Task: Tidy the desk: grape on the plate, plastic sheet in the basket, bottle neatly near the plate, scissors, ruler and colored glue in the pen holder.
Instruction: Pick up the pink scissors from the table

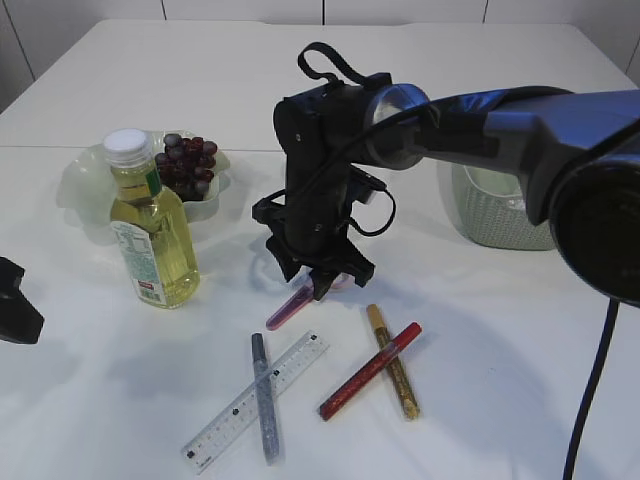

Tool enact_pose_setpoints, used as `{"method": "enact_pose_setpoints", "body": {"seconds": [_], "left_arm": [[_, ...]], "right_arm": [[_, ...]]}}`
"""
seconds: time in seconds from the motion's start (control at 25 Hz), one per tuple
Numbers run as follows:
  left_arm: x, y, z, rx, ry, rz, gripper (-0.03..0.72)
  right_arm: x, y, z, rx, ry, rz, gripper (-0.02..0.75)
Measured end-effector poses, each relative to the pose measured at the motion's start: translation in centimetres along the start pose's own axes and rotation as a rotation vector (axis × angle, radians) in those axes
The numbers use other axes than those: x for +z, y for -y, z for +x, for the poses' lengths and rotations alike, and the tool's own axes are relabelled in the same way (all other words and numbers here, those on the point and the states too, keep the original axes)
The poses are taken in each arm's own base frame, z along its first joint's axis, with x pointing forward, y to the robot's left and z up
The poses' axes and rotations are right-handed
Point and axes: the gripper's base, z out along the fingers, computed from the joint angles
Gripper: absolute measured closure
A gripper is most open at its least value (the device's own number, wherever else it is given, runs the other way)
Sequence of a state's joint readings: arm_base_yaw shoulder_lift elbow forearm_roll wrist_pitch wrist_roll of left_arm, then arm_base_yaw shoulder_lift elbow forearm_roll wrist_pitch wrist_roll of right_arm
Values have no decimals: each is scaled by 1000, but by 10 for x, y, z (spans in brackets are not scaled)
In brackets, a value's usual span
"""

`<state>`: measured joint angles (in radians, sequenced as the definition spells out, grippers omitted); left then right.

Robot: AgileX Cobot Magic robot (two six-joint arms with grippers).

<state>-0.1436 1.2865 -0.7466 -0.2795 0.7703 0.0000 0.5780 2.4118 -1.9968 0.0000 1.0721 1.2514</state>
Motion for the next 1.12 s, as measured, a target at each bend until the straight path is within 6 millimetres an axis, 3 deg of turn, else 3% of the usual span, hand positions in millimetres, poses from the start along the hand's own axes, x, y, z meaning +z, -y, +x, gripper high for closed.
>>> {"method": "enact_pose_setpoints", "body": {"seconds": [0.68,0.76,0.96,1.12], "left_arm": [[0,0,0,0,0,0,273],[0,0,0,0,0,0,273],[0,0,0,0,0,0,273],[0,0,0,0,0,0,273]], "right_arm": [[7,4,1,-17,-20,58,355],[7,4,1,-20,-22,65,376],[8,5,1,-33,-17,74,518],[9,5,1,-38,-16,76,531]]}}
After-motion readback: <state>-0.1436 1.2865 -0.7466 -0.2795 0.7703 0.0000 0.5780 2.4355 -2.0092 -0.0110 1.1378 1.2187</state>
